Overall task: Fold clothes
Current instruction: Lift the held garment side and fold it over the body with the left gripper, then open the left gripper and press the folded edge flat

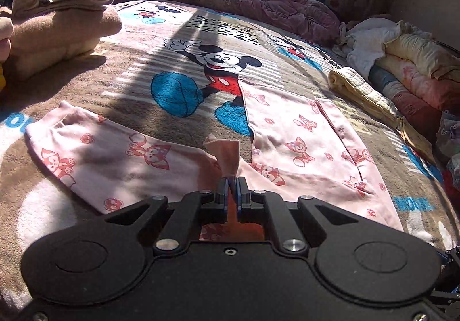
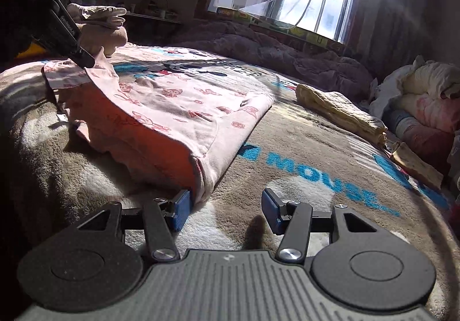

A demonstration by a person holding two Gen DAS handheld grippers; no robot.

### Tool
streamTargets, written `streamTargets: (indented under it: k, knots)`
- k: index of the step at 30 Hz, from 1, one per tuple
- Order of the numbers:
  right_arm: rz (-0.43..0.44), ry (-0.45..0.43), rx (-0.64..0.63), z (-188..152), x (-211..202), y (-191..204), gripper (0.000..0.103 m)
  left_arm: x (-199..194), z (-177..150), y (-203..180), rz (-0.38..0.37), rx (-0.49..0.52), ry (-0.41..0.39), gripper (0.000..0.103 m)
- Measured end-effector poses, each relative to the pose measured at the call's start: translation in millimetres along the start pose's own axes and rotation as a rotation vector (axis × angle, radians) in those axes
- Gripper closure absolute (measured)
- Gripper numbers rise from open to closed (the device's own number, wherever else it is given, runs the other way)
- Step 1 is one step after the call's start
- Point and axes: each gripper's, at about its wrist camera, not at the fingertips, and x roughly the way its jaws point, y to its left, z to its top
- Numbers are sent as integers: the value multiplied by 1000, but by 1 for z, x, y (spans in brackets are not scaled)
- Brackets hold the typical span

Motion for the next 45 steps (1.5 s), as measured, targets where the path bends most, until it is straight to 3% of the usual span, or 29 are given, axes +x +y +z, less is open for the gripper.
streamTargets:
  k: [8, 11, 13, 15, 17, 20, 21, 23, 25, 27, 29, 34, 38, 45]
  knots:
    - [107, -158, -53, 19, -8, 7, 50, -17, -3, 4, -36, -44, -76, 99]
    - [182, -149, -52, 21, 6, 10, 50, -9, -4, 6, -12, -36, -61, 99]
    - [266, -63, -56, 18, 20, 15, 47, -3, -5, 8, 6, -30, -49, 99]
    - [273, -34, -55, 15, 22, 19, 45, 2, -8, 12, 27, -36, -37, 99]
    - [314, -44, -16, 19, 16, 15, 42, 5, -12, 17, 39, -50, -37, 99]
    - [302, -149, -27, 23, -3, 15, 43, -2, -14, 23, 7, -85, -87, 99]
    - [291, -173, -25, 25, -6, 14, 42, 1, -14, 25, 13, -85, -72, 99]
    - [297, -138, 3, 27, 4, 12, 38, 10, -14, 26, 29, -80, -11, 99]
    - [350, -21, 12, 27, 24, 11, 36, 17, -12, 23, 88, -41, 58, 93]
    - [365, 9, -31, 27, 26, 14, 37, 9, -10, 18, 160, 13, 30, 73]
    - [380, 18, -26, 33, 22, 8, 37, -4, -2, 15, 162, 14, -22, 70]
    - [376, -30, 42, 46, 27, -12, 38, 8, 31, -27, -8, 67, -31, 70]
    - [388, -35, 62, 53, 45, -10, 38, 60, 55, -69, -160, 55, 16, 70]
    - [415, -13, 70, 59, 62, 0, 38, 175, 94, -113, -295, -82, 168, 70]
